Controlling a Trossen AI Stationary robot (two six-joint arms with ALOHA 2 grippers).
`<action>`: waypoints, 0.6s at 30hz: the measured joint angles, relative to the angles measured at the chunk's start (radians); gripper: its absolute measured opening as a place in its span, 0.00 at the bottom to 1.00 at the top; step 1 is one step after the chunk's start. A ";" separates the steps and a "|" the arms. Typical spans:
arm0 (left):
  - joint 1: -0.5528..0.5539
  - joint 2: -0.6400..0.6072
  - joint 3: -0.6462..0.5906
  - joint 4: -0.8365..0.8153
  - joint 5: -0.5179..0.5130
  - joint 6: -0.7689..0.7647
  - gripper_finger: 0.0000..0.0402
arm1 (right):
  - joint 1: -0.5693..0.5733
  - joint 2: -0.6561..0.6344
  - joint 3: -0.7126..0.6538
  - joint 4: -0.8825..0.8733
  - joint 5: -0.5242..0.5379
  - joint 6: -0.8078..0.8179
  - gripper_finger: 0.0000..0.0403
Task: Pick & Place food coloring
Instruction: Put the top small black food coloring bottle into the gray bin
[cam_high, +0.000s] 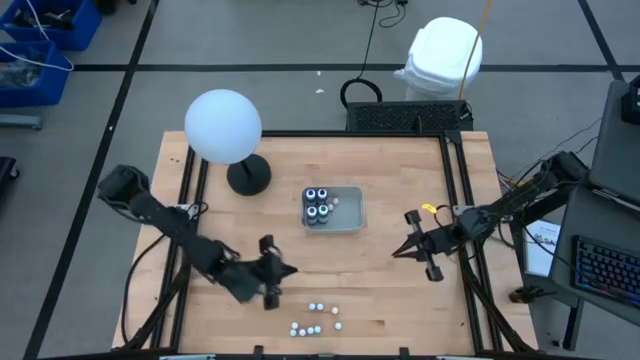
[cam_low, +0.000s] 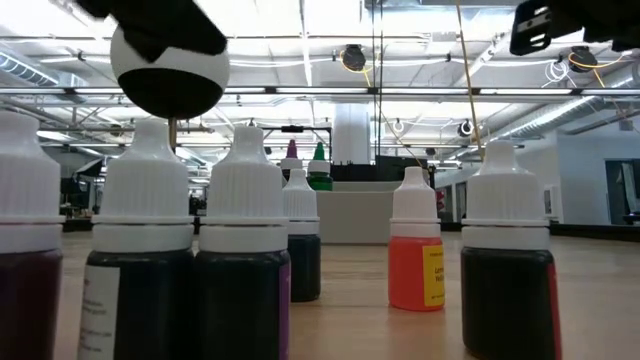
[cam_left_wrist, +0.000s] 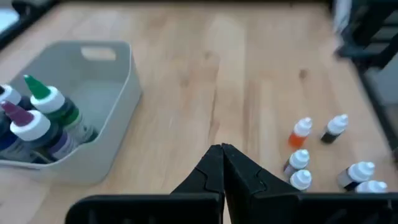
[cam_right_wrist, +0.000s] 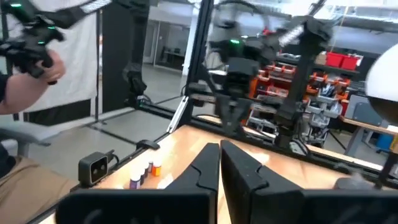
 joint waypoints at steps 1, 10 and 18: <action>0.000 0.036 0.074 -0.092 0.011 -0.030 0.01 | -0.003 -0.022 -0.010 -0.007 0.000 0.005 0.02; 0.042 0.389 0.676 -0.664 0.306 -0.191 0.01 | -0.033 -0.179 -0.022 -0.282 0.030 -0.001 0.00; 0.049 0.599 0.924 -0.885 0.415 -0.193 0.01 | -0.036 -0.312 -0.022 -0.489 0.026 -0.013 0.00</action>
